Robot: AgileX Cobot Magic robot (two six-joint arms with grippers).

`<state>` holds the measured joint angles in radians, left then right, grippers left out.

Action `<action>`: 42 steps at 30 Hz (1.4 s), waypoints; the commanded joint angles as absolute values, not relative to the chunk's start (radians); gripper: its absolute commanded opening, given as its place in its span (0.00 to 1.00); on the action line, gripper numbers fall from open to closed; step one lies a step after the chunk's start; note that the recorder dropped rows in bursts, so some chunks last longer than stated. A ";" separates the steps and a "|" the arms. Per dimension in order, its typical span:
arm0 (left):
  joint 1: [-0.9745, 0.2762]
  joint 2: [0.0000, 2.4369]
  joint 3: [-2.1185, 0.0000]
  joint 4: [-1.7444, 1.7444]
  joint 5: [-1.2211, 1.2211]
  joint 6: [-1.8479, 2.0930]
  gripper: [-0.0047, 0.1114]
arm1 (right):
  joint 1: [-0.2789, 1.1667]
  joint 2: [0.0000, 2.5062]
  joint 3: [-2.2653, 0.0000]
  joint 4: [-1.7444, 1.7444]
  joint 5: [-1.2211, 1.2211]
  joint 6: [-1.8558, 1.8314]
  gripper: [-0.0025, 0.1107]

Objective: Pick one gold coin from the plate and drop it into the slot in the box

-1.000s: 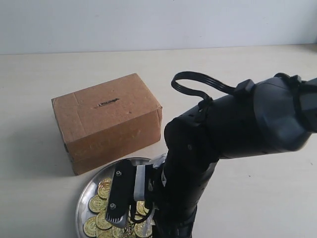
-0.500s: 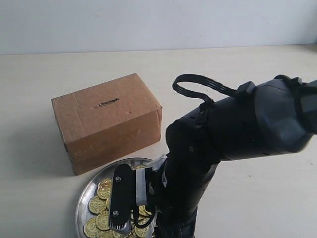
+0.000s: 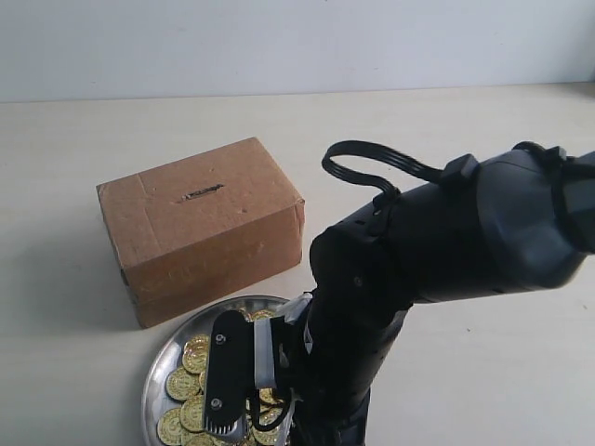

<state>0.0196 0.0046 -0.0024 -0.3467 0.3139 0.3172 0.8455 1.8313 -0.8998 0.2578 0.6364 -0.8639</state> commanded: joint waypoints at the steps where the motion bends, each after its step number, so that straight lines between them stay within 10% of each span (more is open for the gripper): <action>1: 0.016 0.000 0.000 -0.343 0.311 0.314 0.04 | 0.849 1.826 -0.892 0.254 0.645 -0.871 0.44; 16: 0.016 0.000 0.000 -0.343 0.311 0.314 0.04 | 0.849 1.826 -0.892 0.254 0.639 -0.868 0.34; 23: 0.016 0.000 0.000 -0.343 0.311 0.314 0.04 | 0.849 1.799 -0.892 0.256 0.633 -0.868 0.52; 42: 0.016 0.000 0.000 -0.343 0.311 0.314 0.04 | 0.873 1.817 -0.892 0.244 0.604 -0.778 0.51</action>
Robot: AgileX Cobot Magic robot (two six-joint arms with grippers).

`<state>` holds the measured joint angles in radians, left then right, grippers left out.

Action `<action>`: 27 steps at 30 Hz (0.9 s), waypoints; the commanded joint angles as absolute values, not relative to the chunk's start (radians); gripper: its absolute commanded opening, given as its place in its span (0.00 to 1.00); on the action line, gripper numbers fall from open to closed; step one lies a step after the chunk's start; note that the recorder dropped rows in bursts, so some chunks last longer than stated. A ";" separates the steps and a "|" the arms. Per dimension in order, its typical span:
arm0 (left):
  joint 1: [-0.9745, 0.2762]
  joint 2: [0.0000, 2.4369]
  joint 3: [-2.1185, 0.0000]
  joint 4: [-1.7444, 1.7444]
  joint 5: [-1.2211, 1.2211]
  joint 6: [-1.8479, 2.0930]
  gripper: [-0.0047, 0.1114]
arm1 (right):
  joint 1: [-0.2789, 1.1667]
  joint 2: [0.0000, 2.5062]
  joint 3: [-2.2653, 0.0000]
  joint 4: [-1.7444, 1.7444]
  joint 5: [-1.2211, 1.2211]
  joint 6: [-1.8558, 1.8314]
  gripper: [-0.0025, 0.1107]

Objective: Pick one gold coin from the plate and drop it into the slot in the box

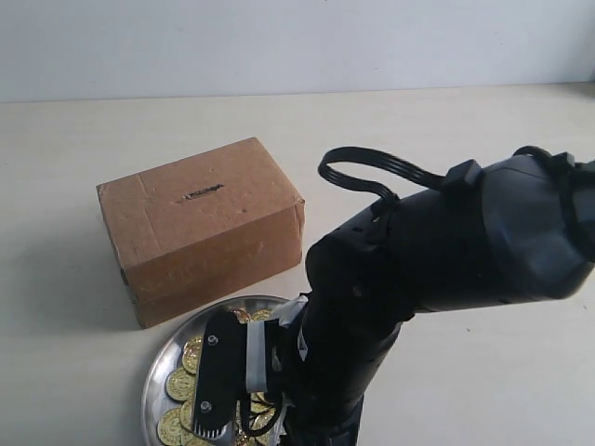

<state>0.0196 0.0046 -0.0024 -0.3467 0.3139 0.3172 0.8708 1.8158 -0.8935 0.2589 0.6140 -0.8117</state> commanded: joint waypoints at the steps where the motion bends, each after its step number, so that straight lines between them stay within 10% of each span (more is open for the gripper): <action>1: 0.016 0.000 0.000 -0.343 0.311 0.314 0.04 | 0.873 1.817 -0.892 0.244 0.604 -0.775 0.51; 27: 0.016 0.000 0.000 -0.343 0.311 0.314 0.04 | 0.873 1.847 -0.865 0.244 0.577 -0.759 0.36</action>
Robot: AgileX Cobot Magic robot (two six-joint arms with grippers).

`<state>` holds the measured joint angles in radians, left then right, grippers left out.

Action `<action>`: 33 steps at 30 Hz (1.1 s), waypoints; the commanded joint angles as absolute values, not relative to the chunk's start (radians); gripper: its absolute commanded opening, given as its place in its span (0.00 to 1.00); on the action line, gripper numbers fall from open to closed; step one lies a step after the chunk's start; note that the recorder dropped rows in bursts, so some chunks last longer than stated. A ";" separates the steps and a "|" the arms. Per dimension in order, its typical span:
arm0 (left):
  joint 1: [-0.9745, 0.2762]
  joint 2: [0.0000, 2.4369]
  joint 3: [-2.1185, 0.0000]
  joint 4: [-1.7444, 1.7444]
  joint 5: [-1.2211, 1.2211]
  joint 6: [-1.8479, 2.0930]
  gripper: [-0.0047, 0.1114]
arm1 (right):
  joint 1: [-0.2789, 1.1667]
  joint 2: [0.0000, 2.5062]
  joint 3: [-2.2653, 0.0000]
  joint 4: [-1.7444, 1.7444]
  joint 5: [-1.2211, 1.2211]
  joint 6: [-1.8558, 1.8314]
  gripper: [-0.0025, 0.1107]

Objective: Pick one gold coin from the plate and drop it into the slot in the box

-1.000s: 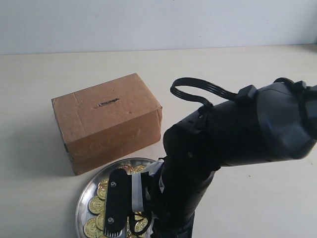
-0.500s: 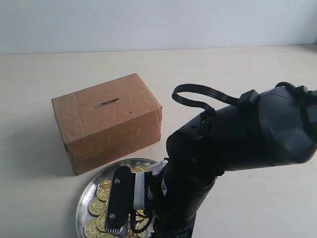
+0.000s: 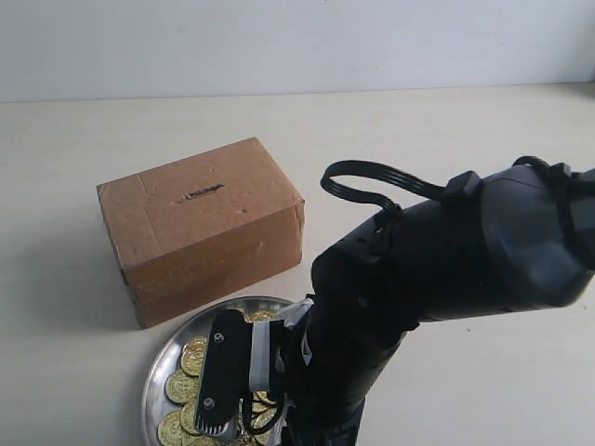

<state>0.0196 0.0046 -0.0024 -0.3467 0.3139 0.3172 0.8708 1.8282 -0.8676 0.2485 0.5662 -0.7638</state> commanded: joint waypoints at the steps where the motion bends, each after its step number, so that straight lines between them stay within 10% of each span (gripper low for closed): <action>1: 0.016 0.000 0.000 -0.343 0.311 0.314 0.04 | 0.873 1.847 -0.865 0.244 0.579 -0.759 0.32; 33: 0.016 0.000 0.000 -0.384 0.273 0.298 0.04 | 0.873 1.696 -1.086 0.342 0.741 -0.759 0.27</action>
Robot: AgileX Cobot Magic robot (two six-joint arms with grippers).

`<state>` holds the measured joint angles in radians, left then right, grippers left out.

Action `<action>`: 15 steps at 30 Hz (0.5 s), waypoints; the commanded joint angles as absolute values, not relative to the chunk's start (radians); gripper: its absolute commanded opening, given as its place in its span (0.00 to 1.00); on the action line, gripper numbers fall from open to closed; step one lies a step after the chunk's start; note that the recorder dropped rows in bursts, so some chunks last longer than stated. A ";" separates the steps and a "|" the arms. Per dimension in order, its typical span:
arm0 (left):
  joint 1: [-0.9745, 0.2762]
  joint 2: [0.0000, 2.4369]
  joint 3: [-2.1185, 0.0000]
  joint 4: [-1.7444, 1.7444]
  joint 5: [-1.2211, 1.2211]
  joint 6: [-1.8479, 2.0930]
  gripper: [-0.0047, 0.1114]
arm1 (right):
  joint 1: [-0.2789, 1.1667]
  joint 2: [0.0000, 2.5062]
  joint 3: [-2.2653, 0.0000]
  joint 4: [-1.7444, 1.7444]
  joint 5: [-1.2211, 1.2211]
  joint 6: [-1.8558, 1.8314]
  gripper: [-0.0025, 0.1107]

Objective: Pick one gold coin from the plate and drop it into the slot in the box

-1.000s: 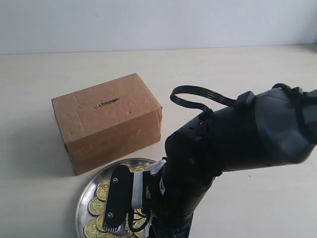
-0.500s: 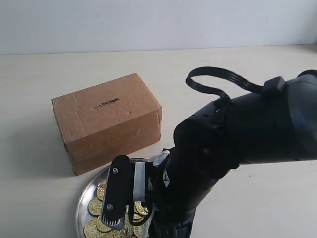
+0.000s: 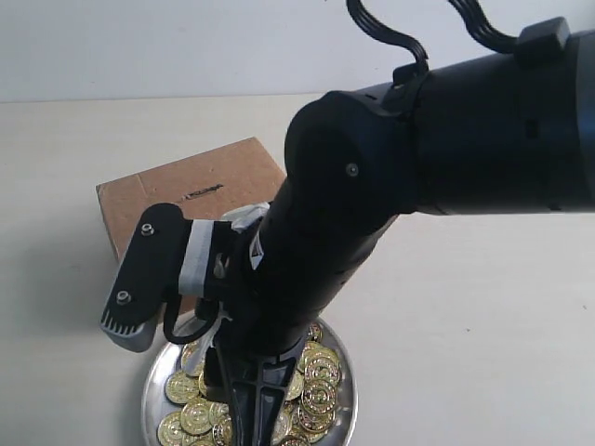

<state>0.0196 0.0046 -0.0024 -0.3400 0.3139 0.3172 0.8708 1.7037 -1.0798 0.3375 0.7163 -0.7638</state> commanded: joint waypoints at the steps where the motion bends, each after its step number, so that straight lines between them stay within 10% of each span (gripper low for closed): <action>1: 0.016 0.000 0.000 -0.525 0.250 0.263 0.04 | 0.873 1.696 -1.086 0.352 0.741 -0.759 0.27; 5: 0.016 0.000 0.000 -1.087 0.145 0.228 0.04 | 0.873 1.696 -1.086 0.368 0.739 -0.759 0.27; 15: 0.016 0.193 -0.206 -1.152 0.464 0.323 0.04 | 0.873 1.672 -1.086 0.366 0.743 -0.759 0.27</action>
<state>0.0196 0.0949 -0.1444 -1.1514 0.3910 0.2851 0.8708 1.6961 -1.0798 0.3636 0.7381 -0.7638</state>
